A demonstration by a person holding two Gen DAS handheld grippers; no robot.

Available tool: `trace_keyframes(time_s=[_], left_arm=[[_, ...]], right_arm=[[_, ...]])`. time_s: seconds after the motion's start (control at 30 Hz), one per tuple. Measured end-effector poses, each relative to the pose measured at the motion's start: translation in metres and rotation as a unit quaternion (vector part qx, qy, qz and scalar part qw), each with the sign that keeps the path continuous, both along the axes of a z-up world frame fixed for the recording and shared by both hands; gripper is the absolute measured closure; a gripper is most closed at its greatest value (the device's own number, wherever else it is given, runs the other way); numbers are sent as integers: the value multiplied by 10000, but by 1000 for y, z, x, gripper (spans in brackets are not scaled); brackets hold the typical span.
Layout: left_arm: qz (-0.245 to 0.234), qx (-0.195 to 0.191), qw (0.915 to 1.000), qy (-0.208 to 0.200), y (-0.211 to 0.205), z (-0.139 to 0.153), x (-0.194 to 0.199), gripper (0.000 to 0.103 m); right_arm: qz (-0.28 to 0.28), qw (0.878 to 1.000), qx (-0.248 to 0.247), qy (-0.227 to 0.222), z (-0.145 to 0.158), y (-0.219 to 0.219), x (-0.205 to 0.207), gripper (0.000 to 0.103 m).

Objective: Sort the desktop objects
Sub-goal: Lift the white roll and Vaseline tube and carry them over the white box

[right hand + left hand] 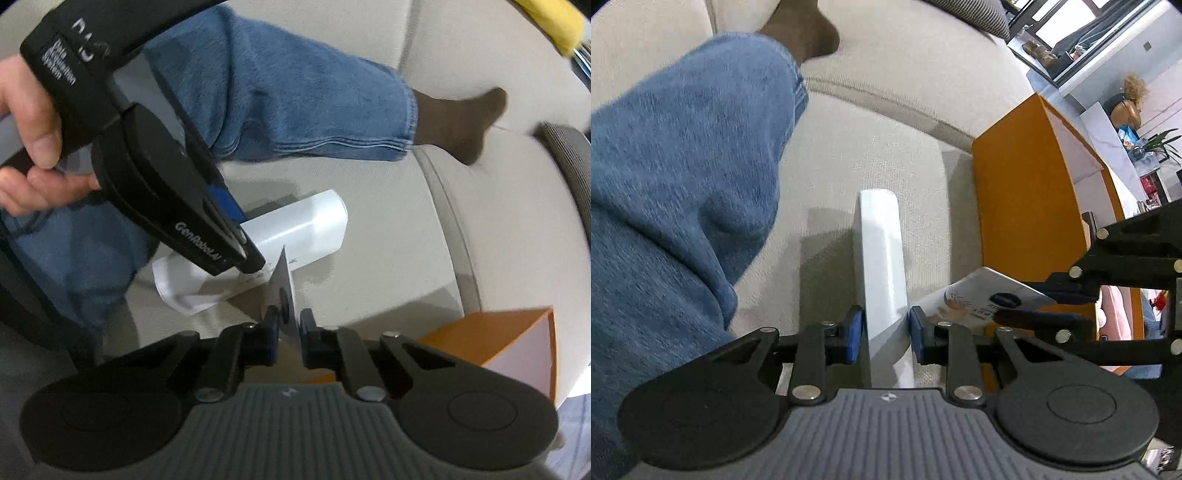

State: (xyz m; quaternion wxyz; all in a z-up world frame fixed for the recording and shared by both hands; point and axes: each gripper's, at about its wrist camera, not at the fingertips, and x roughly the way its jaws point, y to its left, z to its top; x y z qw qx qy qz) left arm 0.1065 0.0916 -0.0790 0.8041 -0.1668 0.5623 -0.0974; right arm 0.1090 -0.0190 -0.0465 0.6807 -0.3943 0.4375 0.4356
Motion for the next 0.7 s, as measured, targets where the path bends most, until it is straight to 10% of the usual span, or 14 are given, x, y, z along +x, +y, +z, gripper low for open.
trace_keyframes(time_s=[0.4, 0.7], left_arm=[[-784, 161, 9905, -1118, -22, 112, 11, 73], [-2612, 772, 9495, -1556, -139, 159, 57, 73]], right_arm=[[-1656, 9684, 1863, -26, 100, -65, 16, 94], [-2546, 9418, 1881, -1129, 153, -144, 21, 94]])
